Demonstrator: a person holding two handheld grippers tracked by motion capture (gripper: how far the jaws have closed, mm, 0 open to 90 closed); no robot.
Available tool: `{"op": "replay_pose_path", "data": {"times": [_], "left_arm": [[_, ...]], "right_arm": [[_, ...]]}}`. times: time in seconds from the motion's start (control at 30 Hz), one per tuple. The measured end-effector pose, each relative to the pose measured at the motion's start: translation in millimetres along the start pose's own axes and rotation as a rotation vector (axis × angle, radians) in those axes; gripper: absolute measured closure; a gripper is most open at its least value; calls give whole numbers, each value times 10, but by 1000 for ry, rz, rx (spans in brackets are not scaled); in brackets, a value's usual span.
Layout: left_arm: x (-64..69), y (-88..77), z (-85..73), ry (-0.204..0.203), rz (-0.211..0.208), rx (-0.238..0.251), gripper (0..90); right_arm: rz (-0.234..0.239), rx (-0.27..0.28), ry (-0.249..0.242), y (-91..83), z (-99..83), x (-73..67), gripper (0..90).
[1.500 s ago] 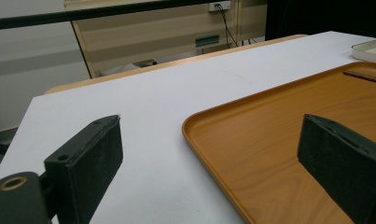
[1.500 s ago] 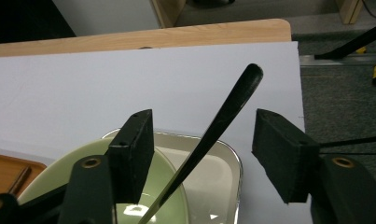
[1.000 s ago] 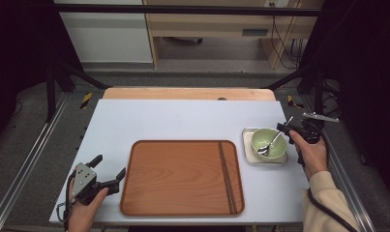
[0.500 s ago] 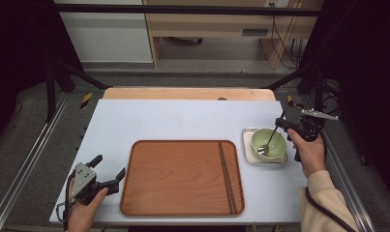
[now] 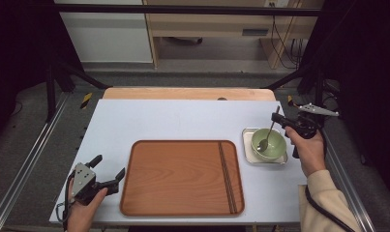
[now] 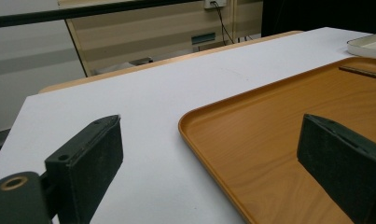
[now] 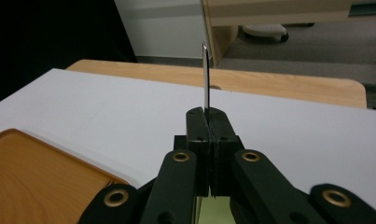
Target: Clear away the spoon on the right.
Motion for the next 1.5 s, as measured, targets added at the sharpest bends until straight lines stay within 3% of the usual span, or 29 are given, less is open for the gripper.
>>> {"op": "replay_pose_path", "data": {"times": [0.27,0.43,0.53,0.73,0.9,1.0,1.5], "left_arm": [[4,7,-5,2,-1,1,66],[4,7,-9,1,-1,0,66],[5,9,-15,3,0,-3,66],[17,17,-24,3,-3,-5,66],[15,17,-26,4,-2,-5,66],[10,15,-28,4,-2,-5,65],[27,20,-31,9,-7,-8,65]], "right_arm": [[-30,78,-90,-235,387,-168,894],[-6,120,-132,-371,606,-409,895],[26,116,-153,-394,652,-602,895],[123,75,-199,-296,569,-1049,895],[215,31,-204,-162,401,-1419,895],[251,10,-202,-96,302,-1567,895],[375,-99,-184,143,-230,-2028,894]]}}
Point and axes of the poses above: each handheld gripper's, and its own axes: y roughly forward along the jaws, z roughly out of its top, x roughly to its right, the point moved 10 cm from there along y, roughly forward along the jaws, and after that the axes turned 1 degree about -x, right-handed, at the moved point
